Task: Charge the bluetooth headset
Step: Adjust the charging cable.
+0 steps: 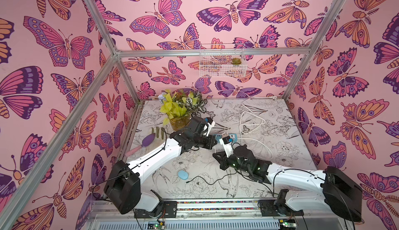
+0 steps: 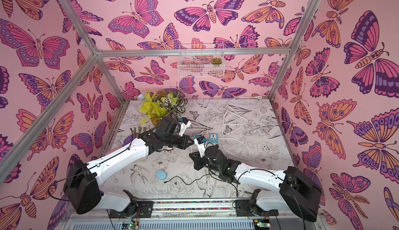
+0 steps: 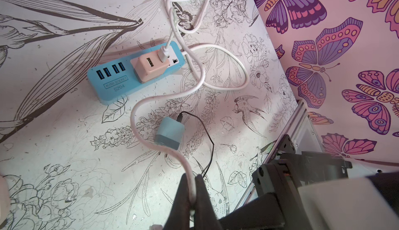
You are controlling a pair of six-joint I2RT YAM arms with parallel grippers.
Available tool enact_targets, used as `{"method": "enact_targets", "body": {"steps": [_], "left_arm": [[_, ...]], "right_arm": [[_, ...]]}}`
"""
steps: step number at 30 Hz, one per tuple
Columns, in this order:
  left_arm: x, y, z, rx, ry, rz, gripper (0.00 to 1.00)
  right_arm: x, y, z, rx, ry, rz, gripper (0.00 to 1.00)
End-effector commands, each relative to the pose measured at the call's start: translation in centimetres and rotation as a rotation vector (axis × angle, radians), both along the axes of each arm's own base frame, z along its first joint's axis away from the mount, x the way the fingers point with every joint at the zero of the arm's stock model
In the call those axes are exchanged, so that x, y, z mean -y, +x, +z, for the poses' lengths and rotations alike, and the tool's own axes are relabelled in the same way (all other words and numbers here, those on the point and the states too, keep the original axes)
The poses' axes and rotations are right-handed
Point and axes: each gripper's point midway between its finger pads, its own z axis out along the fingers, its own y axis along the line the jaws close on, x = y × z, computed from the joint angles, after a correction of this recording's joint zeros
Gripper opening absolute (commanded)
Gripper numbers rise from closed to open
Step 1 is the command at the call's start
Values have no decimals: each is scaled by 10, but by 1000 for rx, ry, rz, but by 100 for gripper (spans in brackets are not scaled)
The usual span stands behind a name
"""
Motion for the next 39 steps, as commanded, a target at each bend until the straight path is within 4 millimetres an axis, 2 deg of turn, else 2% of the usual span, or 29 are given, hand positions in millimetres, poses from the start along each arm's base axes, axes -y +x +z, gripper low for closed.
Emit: {"method": "enact_targets", "body": {"steps": [1,4,5,8,12,13,15,20,26,29,31,34,37,38,39], "left_arm": [[-1,-5,5,9,-20,3,3],[-6,-2,6,33,-15,40,25],[-8,-1,8,48,-21,48,30],[-16,0,17,92,-41,73,36],[-36,-4,37,124,-102,128,50],[-43,-5,39,130,-116,150,64],[-55,-8,42,133,-149,202,68],[-76,-24,47,122,-280,254,70],[-89,-38,47,120,-466,310,89],[-92,-41,50,102,-582,314,92],[-86,-46,55,68,-658,259,92],[-68,-50,56,-41,-721,162,84],[-61,-39,65,55,-788,107,83],[-56,-48,68,-91,-868,85,71],[-55,-47,74,-92,-908,71,66]], "right_arm": [[-5,5,14,20,25,-17,0],[-3,3,14,14,24,-18,0],[-3,3,16,13,29,-21,0],[1,3,18,7,37,-31,0],[1,1,31,9,92,-16,0],[1,2,34,4,105,-16,0],[2,3,41,0,140,-10,0],[0,2,64,-11,261,33,0],[-1,-7,97,28,372,103,0],[1,-11,111,49,438,130,0],[2,-14,121,66,476,149,0],[-1,-20,130,80,515,190,0],[-3,-23,140,98,550,218,0],[-2,-24,141,103,556,220,0],[-1,-24,144,112,563,222,0]]}}
